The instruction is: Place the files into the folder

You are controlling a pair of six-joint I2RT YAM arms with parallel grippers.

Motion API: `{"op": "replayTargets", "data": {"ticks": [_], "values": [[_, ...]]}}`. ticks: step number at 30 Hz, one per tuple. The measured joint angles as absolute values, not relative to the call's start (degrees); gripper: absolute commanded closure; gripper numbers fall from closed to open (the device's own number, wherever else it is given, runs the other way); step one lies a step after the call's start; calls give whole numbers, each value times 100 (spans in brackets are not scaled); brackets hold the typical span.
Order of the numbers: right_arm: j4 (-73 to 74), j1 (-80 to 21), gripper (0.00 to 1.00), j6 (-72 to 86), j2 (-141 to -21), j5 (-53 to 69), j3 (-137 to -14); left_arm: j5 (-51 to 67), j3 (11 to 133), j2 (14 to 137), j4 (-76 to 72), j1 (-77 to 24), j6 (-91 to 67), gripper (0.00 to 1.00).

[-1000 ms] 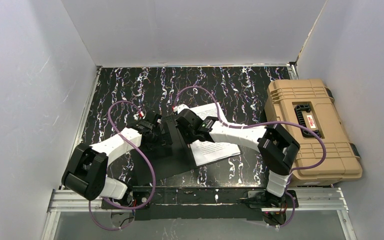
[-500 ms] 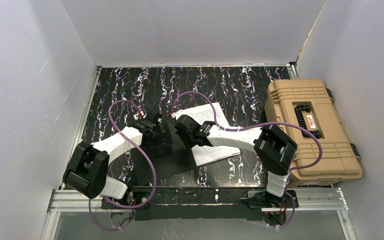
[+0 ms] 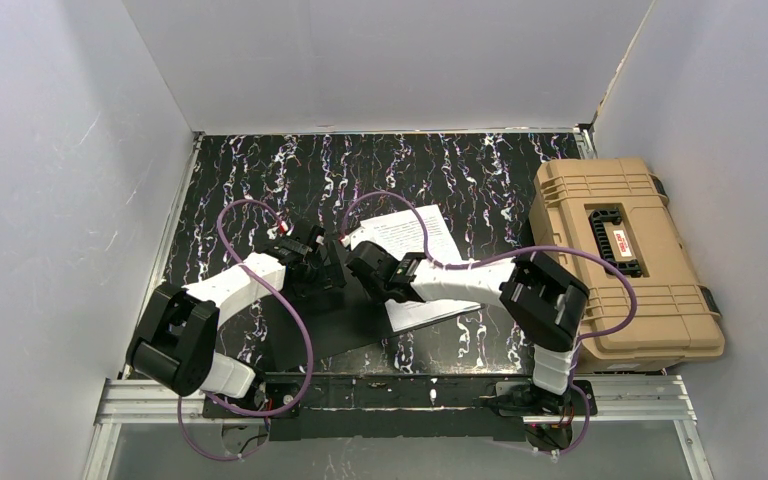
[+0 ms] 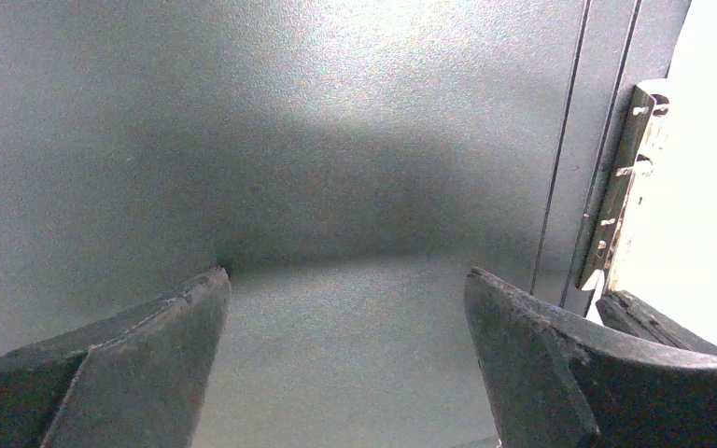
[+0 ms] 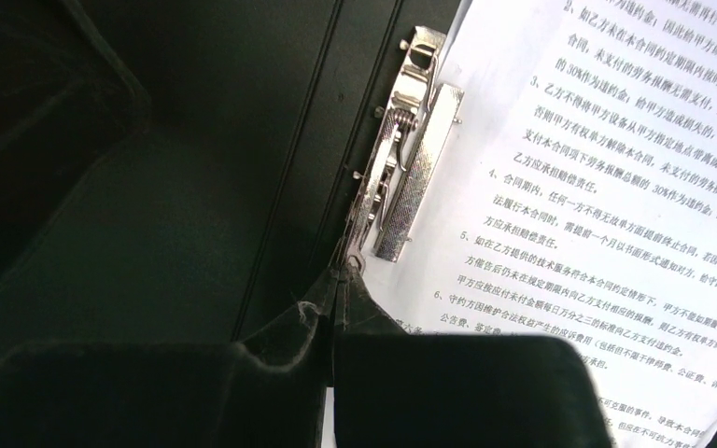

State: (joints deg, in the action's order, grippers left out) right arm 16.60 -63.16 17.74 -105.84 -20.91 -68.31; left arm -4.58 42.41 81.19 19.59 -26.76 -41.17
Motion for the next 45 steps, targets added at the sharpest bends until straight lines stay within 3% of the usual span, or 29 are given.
{"op": "replayTargets", "data": {"ticks": [14,32,45], "values": [[1457,-6324,93,1800,-10663,-2104,-6694,-471,4237,8103,1955,-2676,-4117,6],[1750,-6287,62,2115,-10479,-1905,-6768,-443,4080,7898,1841,-2676,-4086,5],[1649,-5902,60,2215,-10337,-1949,-7310,-532,4029,7164,2425,-2676,-4018,3]]}}
